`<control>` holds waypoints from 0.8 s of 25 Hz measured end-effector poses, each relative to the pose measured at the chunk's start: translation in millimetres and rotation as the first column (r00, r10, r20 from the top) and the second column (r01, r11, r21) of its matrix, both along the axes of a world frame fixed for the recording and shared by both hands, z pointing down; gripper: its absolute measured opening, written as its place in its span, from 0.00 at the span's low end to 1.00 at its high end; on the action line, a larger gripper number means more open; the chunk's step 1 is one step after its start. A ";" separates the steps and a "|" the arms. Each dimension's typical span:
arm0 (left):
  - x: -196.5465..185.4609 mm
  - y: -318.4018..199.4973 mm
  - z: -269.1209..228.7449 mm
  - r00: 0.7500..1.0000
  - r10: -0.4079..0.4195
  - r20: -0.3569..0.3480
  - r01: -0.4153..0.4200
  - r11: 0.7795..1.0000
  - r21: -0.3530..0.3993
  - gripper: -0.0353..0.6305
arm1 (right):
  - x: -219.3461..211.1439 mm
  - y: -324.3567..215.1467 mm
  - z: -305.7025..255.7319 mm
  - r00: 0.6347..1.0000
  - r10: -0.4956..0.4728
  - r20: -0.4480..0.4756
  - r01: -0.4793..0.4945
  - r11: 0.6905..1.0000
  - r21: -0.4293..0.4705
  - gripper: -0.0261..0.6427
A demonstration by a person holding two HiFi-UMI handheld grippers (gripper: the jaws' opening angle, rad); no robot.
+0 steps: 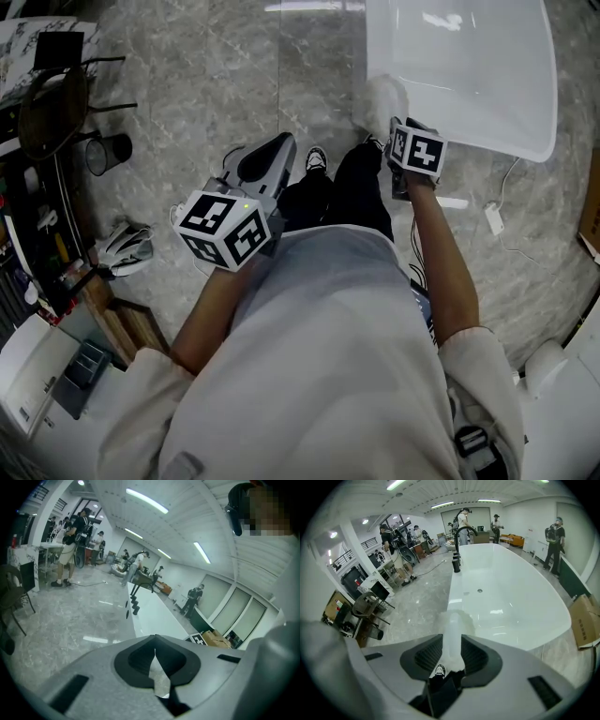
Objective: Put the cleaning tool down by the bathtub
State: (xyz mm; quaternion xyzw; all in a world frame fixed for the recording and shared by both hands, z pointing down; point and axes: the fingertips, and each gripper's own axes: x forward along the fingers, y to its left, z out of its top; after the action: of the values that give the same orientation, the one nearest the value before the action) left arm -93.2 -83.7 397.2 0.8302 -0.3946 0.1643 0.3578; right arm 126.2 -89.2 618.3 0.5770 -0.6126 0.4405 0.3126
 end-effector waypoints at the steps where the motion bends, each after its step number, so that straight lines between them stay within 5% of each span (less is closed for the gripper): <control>1: 1.2 -0.4 -0.9 1.000 0.004 -0.002 -0.004 1.000 0.002 0.07 | 0.2 -0.4 -4.2 1.000 0.001 0.003 -0.001 1.000 0.007 0.21; 20: 10.9 -8.7 -17.3 0.998 0.046 -0.047 -0.044 0.998 0.053 0.07 | -3.6 7.5 -85.3 0.997 0.032 0.075 -0.044 0.985 0.165 0.16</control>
State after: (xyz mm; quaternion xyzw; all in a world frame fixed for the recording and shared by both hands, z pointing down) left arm -82.3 -92.4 379.9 0.8517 -0.3710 0.1419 0.3418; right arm 122.6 -81.7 533.0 0.5964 -0.6472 0.4140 0.2325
